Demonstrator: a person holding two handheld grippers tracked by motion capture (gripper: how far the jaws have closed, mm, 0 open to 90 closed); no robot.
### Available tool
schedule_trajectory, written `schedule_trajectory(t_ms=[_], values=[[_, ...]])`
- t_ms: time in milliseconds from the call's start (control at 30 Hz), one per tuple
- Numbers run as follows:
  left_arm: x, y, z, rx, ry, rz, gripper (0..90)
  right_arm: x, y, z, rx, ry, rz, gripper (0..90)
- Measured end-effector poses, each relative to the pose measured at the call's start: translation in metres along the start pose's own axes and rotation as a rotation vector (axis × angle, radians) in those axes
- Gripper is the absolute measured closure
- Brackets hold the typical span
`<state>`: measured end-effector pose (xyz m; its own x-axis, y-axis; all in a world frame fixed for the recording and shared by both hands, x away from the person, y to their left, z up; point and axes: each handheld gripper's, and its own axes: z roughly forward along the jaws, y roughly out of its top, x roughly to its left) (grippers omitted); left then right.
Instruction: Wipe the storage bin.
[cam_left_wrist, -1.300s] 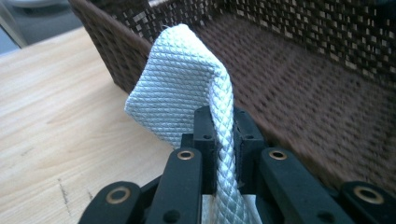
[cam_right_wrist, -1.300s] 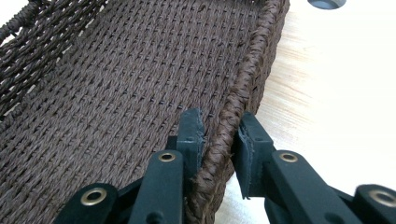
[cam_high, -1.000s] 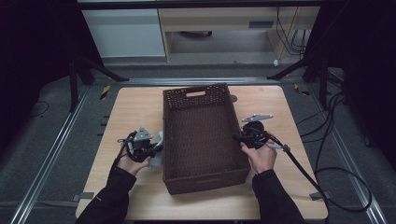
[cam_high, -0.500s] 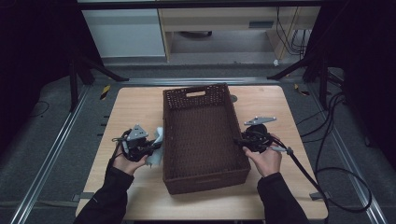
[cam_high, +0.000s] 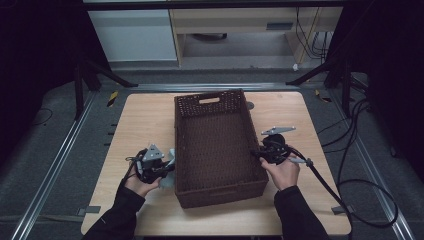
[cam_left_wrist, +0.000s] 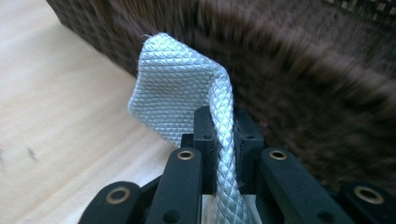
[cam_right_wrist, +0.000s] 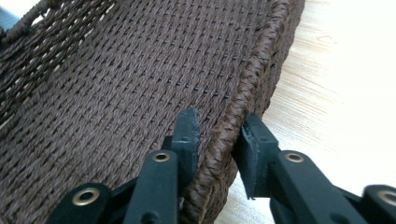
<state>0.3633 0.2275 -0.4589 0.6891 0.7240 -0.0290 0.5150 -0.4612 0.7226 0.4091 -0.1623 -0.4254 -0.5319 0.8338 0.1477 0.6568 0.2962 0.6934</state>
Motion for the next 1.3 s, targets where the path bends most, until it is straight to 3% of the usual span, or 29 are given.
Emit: schedule_trajectory(t_ms=[133, 267, 367, 567, 700, 900, 1067, 1167, 1300], values=[[-0.003, -0.004, 0.009, 0.033, -0.012, 0.004, 81.8, 0.000, 0.001, 0.001, -0.007, -0.007, 0.015, 74.7], [-0.001, -0.003, 0.010, 0.032, -0.008, 0.002, 81.8, -0.002, 0.003, 0.003, -0.015, -0.013, 0.026, 74.9], [0.003, 0.002, 0.002, 0.002, 0.002, -0.007, 81.8, -0.004, 0.007, 0.006, -0.013, -0.033, 0.023, 74.8], [0.003, 0.020, -0.030, -0.111, 0.021, 0.006, 81.8, -0.005, 0.011, 0.008, -0.013, -0.045, 0.024, 73.6], [-0.001, 0.025, -0.038, -0.133, 0.031, 0.024, 81.8, -0.005, 0.009, 0.008, -0.014, -0.049, 0.008, 67.5], [-0.002, 0.010, -0.023, -0.073, 0.010, 0.006, 81.8, -0.004, 0.008, 0.006, -0.036, -0.077, -0.039, 60.6], [-0.011, -0.008, -0.006, 0.007, -0.028, 0.009, 81.8, -0.003, 0.010, -0.003, -0.079, -0.052, -0.028, 56.1], [-0.013, -0.017, 0.000, 0.046, -0.033, 0.006, 81.8, 0.000, 0.008, -0.009, -0.073, -0.044, -0.036, 55.1], [-0.015, -0.021, 0.001, 0.060, -0.038, -0.001, 81.8, 0.002, 0.001, -0.009, -0.036, -0.036, -0.057, 54.8]])
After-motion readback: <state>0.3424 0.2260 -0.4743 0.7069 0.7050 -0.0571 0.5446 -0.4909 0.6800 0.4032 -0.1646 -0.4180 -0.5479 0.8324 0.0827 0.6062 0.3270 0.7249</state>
